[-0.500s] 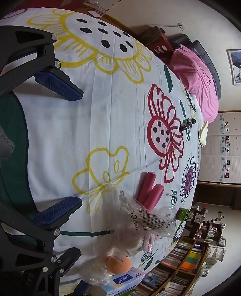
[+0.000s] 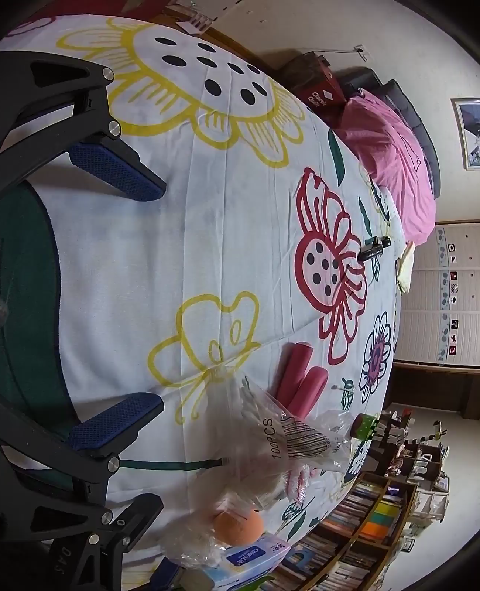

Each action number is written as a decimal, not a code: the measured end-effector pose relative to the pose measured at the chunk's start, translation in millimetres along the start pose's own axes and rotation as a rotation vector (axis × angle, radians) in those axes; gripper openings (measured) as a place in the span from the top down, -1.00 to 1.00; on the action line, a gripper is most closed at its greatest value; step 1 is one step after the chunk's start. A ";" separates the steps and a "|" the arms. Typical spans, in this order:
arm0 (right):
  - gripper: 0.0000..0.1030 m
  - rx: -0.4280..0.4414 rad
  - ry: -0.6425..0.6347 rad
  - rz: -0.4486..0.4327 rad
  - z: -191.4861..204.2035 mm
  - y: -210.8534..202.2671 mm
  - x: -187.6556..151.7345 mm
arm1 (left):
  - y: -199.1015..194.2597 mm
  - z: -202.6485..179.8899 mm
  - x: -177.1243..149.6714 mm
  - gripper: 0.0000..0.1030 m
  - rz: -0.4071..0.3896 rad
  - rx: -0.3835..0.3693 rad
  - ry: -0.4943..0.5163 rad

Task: Organize soft objects
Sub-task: 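Move the right tool toward the bagged cotton balls, then grasp the cotton ball bag with the right gripper while the left grasps a clear bag, then carry the cotton ball bag to the green leaf tray and release it with the right gripper, then carry the clear plastic bag to the green tray and release it with the left gripper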

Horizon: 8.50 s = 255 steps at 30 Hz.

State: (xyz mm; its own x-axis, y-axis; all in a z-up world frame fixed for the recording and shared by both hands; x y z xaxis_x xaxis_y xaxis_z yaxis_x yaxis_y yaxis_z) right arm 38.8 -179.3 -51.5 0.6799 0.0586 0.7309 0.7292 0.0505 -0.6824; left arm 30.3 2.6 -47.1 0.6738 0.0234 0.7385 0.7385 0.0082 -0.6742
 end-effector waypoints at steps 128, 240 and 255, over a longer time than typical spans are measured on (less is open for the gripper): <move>0.40 0.232 0.138 -0.161 -42.0 -46.1 28.8 | -12.3 -62.2 91.9 0.68 -0.138 -0.300 0.139; -0.24 -0.138 0.540 -0.423 -276.0 -101.7 20.6 | -23.7 -397.0 94.9 0.38 -0.103 -0.726 0.484; -0.24 -0.163 0.538 -0.420 -277.8 -100.2 18.5 | -28.2 -382.5 100.0 0.09 -0.133 -0.709 0.477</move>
State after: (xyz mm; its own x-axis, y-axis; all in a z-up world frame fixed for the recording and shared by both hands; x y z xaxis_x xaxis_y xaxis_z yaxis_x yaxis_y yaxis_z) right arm -0.2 -460.3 32.7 0.2513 -0.4369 0.8637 0.9120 -0.1921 -0.3625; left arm 85.3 -377.7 50.3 0.4008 -0.3567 0.8439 0.5444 -0.6482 -0.5325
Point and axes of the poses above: each gripper's, at about its wrist camera, not at the fingertips, and y roughly the way its jaws point, z to its left, x to its top, the point moved 6 cm from there along y, roughly the way its jaws point, and after that the axes turned 9 degrees about -z, right-handed, at the moved point
